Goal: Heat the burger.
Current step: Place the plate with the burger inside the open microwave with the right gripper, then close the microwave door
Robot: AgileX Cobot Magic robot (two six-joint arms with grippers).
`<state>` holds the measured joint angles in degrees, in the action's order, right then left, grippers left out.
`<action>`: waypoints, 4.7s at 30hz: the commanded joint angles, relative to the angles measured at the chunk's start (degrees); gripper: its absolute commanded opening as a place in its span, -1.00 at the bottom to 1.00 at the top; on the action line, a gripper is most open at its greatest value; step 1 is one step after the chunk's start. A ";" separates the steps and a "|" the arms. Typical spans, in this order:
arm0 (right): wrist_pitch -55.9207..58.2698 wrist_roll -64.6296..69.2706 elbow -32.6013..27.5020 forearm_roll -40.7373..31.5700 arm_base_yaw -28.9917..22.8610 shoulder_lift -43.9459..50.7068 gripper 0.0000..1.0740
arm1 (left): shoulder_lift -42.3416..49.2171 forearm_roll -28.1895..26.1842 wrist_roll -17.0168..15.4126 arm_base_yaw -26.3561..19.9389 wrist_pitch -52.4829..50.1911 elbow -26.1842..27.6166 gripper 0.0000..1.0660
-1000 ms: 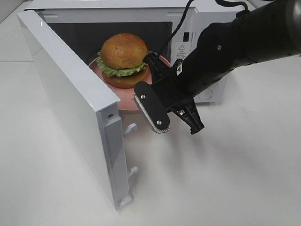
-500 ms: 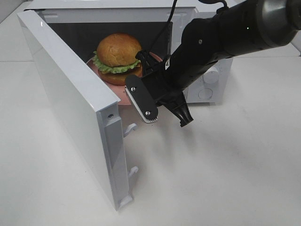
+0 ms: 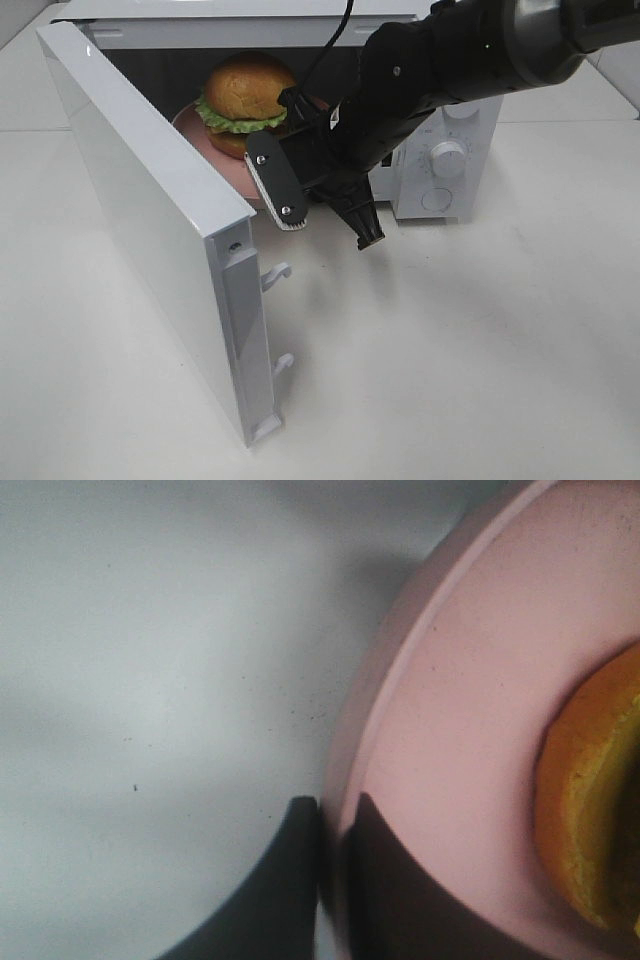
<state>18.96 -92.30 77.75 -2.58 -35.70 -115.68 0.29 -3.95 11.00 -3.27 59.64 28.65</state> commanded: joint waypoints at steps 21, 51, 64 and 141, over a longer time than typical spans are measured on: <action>2.64 14.95 15.81 7.45 0.11 -9.11 -1.00 | 0.29 -0.17 -0.06 0.34 0.06 -0.17 0.87; 3.21 18.96 18.22 9.97 0.97 -11.46 -0.89 | 0.29 -0.17 -0.06 0.34 0.06 -0.17 0.87; 2.41 20.34 18.22 9.97 1.43 -11.46 -0.80 | 0.29 -0.17 -0.06 0.34 0.06 -0.17 0.87; 0.69 60.22 -27.85 9.97 1.43 30.77 0.42 | 0.29 -0.17 -0.06 0.34 0.06 -0.17 0.87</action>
<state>19.54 -36.44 51.05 7.51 -34.38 -86.92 0.29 -3.95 11.00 -3.27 59.64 28.65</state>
